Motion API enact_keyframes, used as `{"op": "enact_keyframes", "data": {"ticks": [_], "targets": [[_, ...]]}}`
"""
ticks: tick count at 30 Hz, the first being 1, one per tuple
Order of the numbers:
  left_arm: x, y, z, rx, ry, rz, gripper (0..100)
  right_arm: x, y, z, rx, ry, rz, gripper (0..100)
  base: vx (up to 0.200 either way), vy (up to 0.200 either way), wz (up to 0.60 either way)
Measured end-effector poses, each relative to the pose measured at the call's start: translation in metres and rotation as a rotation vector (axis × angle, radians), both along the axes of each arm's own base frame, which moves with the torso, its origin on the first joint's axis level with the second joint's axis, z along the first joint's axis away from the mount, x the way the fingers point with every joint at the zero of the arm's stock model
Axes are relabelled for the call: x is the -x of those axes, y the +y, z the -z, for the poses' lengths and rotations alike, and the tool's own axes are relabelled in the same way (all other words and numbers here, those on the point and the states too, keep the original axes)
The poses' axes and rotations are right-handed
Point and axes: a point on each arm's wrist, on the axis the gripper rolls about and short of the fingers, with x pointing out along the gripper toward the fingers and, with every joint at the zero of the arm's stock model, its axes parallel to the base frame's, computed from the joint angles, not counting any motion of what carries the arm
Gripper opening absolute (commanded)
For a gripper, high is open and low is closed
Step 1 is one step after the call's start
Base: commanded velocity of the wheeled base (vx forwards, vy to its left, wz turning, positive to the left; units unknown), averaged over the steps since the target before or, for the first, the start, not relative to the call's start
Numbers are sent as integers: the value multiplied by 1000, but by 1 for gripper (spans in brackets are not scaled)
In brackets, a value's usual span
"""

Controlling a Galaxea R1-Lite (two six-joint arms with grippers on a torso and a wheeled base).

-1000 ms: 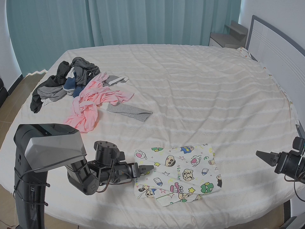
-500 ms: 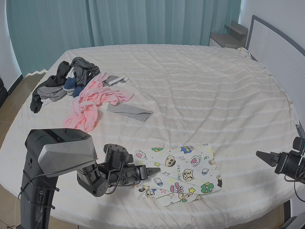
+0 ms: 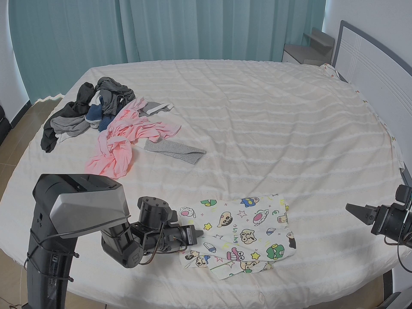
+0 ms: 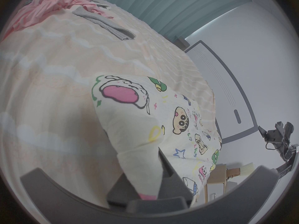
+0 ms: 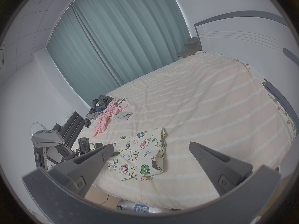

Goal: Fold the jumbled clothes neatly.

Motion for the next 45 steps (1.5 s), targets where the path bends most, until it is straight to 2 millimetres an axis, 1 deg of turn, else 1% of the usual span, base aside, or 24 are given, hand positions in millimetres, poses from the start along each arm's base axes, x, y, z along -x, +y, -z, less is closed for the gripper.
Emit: {"op": "enact_keyframes", "data": {"ticks": [5, 8, 15, 19, 25, 31, 36, 41, 45], "targets": [[11, 13, -6, -3, 4, -20, 0, 0, 0, 0, -1, 2, -1, 100, 0, 0, 0], [16, 23, -13, 1, -3, -39, 0, 0, 0, 0, -1, 2, -1, 100, 0, 0, 0], [32, 63, -29, 4, -9, -126, 0, 0, 0, 1, -4, 4, -5, 100, 0, 0, 0], [39, 91, -37, 26, -58, -199, 0, 0, 0, 1, -6, 4, -11, 100, 0, 0, 0], [50, 148, -41, 58, -87, -338, 0, 0, 0, 1, -9, 5, -13, 100, 0, 0, 0], [65, 207, -42, 83, -89, -500, 0, 1, 0, 2, -9, 9, -15, 100, 0, 0, 0], [78, 251, -43, 96, -91, -638, 0, 1, 0, 3, -8, 11, -16, 100, 0, 0, 0], [90, 283, -43, 104, -97, -752, 0, 2, 0, 4, -8, 15, -19, 100, 0, 0, 0], [93, 294, -43, 108, -101, -797, 0, 3, 0, 5, -7, 18, -19, 100, 0, 0, 0]]}}
